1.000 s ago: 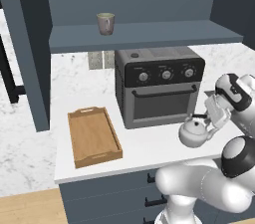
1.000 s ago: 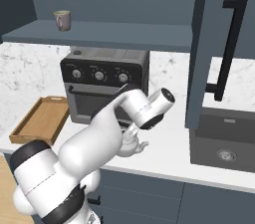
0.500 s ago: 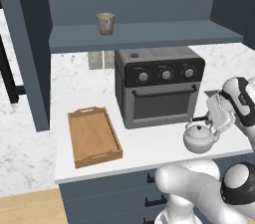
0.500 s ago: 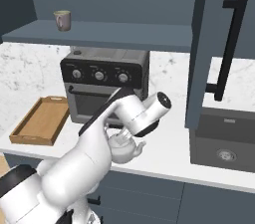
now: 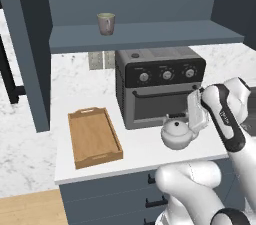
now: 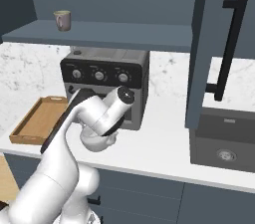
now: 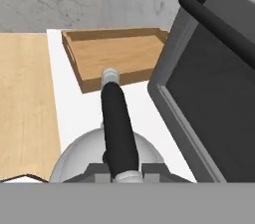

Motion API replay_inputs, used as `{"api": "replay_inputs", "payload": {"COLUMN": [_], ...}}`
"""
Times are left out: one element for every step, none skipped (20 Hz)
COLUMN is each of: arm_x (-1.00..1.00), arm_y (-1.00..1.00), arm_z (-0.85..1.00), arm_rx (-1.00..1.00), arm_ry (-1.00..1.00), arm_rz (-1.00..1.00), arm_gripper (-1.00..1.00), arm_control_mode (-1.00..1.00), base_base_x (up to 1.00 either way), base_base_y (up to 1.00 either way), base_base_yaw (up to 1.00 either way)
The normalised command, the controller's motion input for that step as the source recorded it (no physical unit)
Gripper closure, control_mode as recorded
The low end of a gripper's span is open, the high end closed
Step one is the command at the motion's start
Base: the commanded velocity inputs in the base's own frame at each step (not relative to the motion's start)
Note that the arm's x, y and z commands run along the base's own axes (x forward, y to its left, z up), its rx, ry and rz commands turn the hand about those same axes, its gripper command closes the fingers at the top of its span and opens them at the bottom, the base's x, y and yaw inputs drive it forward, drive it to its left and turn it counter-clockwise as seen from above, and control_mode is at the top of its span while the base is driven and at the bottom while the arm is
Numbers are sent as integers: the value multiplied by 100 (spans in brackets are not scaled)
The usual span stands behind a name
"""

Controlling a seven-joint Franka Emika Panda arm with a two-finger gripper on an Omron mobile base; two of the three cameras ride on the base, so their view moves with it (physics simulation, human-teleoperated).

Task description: Pick the kettle from the counter and place it on the tray. Then pick the mug from the cabinet and place it on the tray. Then close the cabinet doors.

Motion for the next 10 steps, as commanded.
{"api": "replay_inputs", "payload": {"arm_x": [0, 0, 0, 2, 5, 8, 9, 16, 21, 24], "arm_y": [100, 100, 100, 100, 100, 100, 100, 100, 100, 100], "arm_z": [2, 2, 2, 1, 1, 4, 9, 9, 11, 11], "arm_rx": [0, 0, 0, 0, 0, 0, 1, 3, 2, 1], "arm_ry": [0, 0, 1, 3, 5, 6, 5, 5, 6, 6], "arm_rz": [-7, -7, -6, -6, -6, -6, -6, -6, -6, -4], "arm_gripper": [100, 100, 100, 100, 100, 100, 100, 100, 100, 100], "arm_control_mode": [-100, -100, -100, -100, -100, -100, -100, -100, -100, -100], "base_base_x": [0, 0, 0, 0, 0, 0, 0, 0, 0, 0], "base_base_y": [0, 0, 0, 0, 0, 0, 0, 0, 0, 0], "base_base_yaw": [0, 0, 0, 0, 0, 0, 0, 0, 0, 0]}}
